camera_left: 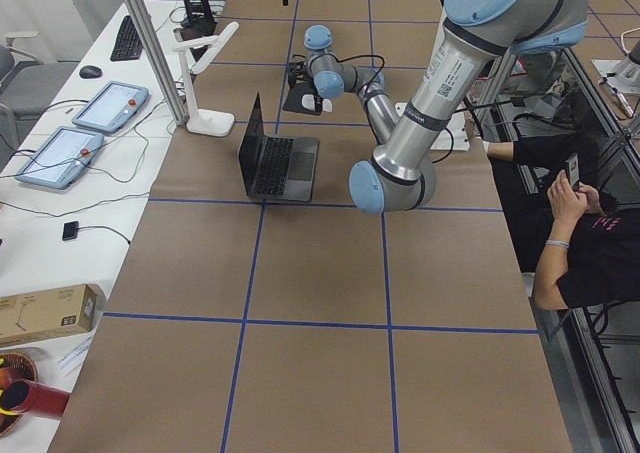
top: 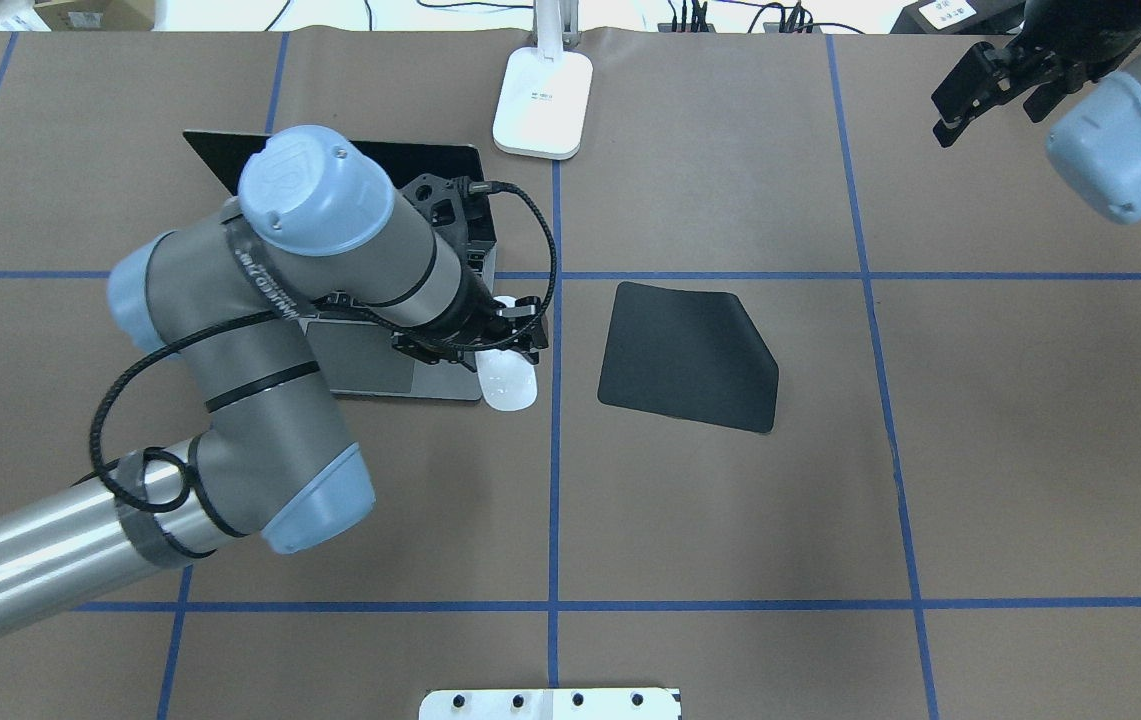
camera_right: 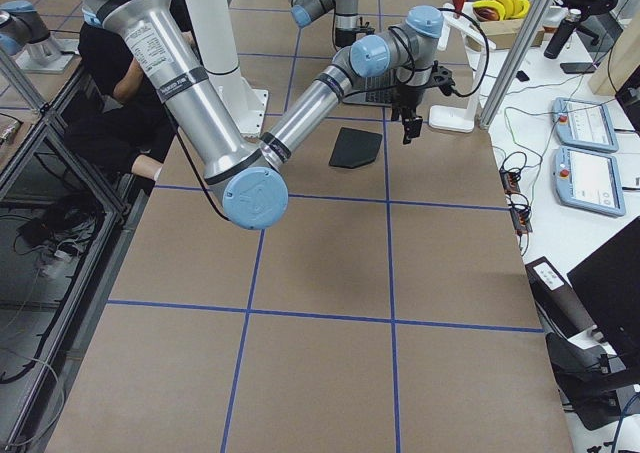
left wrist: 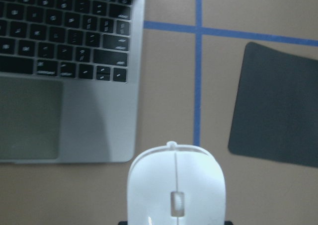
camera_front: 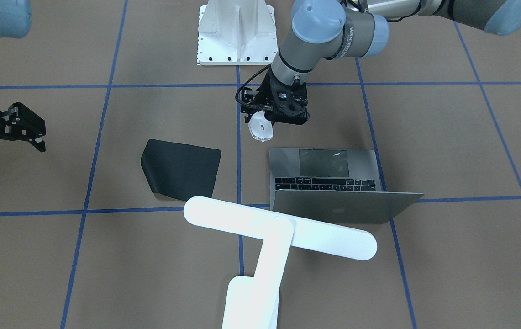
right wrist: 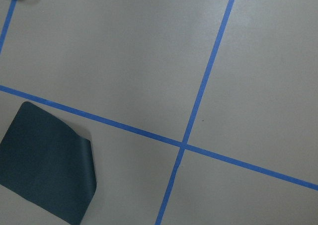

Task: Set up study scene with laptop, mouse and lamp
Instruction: 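Carry the white mouse onto the mouse pad and release it with the left gripper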

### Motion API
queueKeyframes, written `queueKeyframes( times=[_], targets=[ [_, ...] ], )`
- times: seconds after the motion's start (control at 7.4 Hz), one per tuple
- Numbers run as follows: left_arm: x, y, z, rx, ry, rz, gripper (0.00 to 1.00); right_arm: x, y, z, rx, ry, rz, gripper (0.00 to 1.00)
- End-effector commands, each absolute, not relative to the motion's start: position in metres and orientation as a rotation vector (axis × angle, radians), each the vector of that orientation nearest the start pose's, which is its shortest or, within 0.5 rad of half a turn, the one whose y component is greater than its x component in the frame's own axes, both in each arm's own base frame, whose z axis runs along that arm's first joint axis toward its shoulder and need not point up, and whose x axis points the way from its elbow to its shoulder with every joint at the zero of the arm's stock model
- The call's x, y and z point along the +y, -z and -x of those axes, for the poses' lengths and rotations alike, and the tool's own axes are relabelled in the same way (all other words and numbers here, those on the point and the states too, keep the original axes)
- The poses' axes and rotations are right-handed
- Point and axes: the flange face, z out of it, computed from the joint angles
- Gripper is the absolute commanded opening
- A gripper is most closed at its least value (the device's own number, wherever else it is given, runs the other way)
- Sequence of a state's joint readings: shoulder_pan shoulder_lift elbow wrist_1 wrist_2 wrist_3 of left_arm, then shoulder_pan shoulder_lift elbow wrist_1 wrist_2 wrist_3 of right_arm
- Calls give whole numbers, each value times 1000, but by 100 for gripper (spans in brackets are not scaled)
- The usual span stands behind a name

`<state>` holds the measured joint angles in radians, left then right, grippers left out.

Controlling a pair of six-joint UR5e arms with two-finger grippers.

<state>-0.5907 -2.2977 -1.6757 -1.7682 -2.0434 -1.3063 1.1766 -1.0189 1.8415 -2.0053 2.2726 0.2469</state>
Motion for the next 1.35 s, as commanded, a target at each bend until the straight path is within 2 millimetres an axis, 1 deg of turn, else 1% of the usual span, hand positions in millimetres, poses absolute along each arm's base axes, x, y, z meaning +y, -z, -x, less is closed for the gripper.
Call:
queueKeyframes(
  times=[0.0,0.14,0.27,0.41,0.54,0.68,0.81,1.08,1.22],
  targets=[
    [-459,-106,-575,1078,92,-44,47,-595,-272,158,-799,265,-131,100],
    [-463,-96,-606,1077,107,-65,48,-596,-271,156,-803,261,-131,100],
    [-465,-94,-634,1091,113,-91,48,-596,-271,155,-803,260,-132,100],
    [-471,-92,-652,1089,115,-98,48,-596,-271,154,-804,259,-132,100],
    [-472,-86,-658,1092,113,-96,51,-596,-271,153,-804,257,-133,100],
    [-467,-82,-662,1096,105,-94,51,-596,-270,152,-806,256,-134,100],
    [-466,-88,-666,1085,104,-90,58,-597,-270,151,-807,257,-135,100],
    [-453,-99,-686,1061,111,-125,58,-596,-271,151,-811,256,-132,100],
    [-453,-98,-686,1069,111,-130,58,-596,-269,150,-813,258,-135,100]
  ],
)
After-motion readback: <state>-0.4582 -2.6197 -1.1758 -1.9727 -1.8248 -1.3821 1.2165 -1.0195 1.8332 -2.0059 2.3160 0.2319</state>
